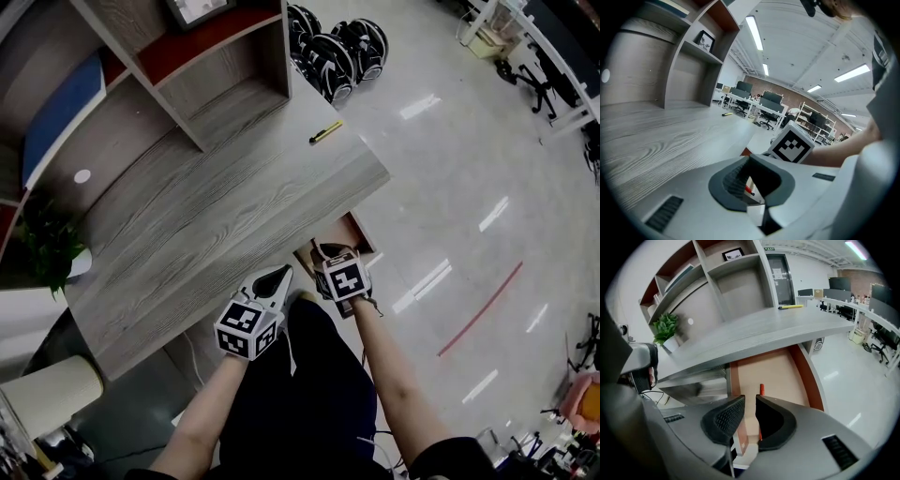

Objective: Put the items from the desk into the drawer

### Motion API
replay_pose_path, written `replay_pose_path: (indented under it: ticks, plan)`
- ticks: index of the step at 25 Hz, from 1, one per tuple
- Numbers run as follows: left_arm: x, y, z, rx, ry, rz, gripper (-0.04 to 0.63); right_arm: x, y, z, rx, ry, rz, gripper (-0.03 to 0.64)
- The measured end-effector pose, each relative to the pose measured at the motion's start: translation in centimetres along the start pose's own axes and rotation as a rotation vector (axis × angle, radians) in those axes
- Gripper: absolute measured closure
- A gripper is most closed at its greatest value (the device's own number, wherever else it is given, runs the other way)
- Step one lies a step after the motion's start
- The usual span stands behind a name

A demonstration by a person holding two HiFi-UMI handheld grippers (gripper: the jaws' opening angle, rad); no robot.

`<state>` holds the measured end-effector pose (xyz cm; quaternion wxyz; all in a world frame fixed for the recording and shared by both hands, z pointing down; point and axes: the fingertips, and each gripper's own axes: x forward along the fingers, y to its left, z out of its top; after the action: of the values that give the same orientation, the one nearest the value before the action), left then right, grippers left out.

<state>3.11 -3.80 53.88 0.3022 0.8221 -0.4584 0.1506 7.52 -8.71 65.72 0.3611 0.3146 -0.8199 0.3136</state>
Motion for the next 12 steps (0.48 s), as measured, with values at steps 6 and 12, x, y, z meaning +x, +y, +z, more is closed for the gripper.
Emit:
replay_pose_path:
  ticks: [6,12]
  plan:
    - [-0.6,-0.4,1.2,0.006,-0.019,-0.005,0.592,-3.2,1.2,2.3,0.045,-0.114,0.023,0.545]
    - [-0.9,-1.0,3.3,0.003,-0.063,-0.006,0.592,-6.9,2.6,5.6,0.019,-0.226,0.038,0.545]
